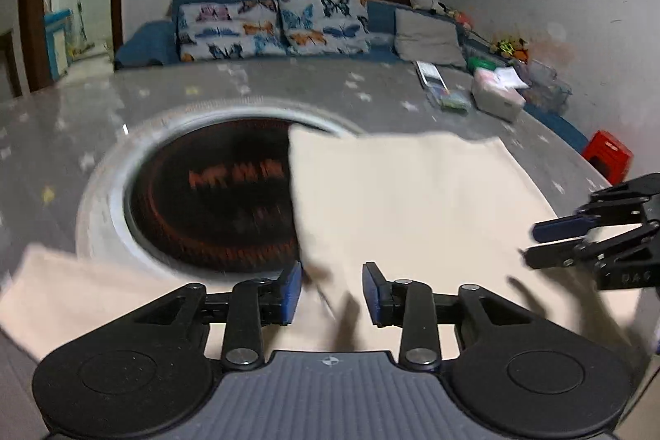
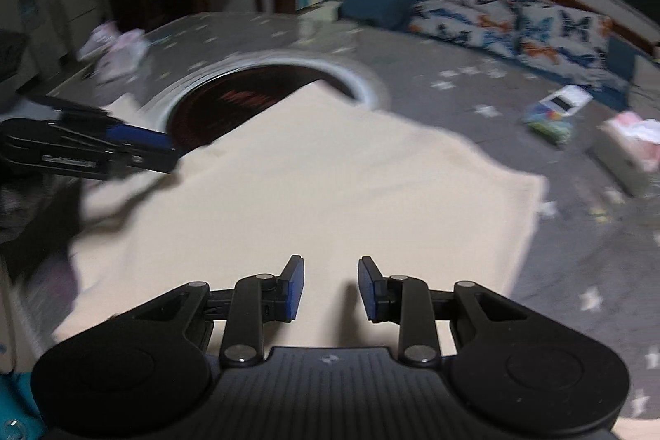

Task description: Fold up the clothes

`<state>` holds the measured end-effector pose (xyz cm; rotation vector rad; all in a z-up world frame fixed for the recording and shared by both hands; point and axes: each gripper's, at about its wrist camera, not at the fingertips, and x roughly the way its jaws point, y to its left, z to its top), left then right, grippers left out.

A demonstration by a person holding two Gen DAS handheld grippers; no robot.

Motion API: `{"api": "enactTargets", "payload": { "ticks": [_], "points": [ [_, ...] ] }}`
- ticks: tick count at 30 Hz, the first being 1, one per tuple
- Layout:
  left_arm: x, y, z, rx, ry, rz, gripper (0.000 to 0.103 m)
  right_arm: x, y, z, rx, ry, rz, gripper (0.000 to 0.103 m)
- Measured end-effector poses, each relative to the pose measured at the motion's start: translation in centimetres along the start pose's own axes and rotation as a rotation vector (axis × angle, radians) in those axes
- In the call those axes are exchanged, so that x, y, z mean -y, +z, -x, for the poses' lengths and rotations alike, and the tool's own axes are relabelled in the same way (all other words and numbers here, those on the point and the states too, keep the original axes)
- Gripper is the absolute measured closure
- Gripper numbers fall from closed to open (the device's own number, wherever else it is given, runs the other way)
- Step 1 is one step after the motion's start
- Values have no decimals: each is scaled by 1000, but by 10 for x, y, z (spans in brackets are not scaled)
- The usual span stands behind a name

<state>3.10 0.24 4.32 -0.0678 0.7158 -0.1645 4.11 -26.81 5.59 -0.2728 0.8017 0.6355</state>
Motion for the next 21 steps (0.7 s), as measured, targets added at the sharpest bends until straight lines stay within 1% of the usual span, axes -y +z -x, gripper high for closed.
{"api": "enactTargets", "payload": {
  "ticks": [3,7,9,13,15,19,20,21],
  "points": [
    [-4,22,-17,18,48,6,57,28,9,-2,25,-75,-55,75],
    [-7,50,-50,16,101,-8,55,66,19,-14,34,-154,-145,75],
    [-8,59,-67,6,116,-10,55,83,22,-21,36,-173,-200,75],
    [-12,72,-99,-17,136,5,55,102,26,-34,38,-198,-254,75],
    [-13,75,-112,-28,144,12,57,106,28,-40,33,-201,-261,75],
    [-15,75,-132,-54,133,17,59,115,32,-52,23,-205,-274,76],
    [-15,75,-134,-50,126,14,62,117,33,-55,20,-206,-278,79],
    [-15,74,-135,-44,118,11,69,119,35,-58,18,-208,-281,84]
  ]
}}
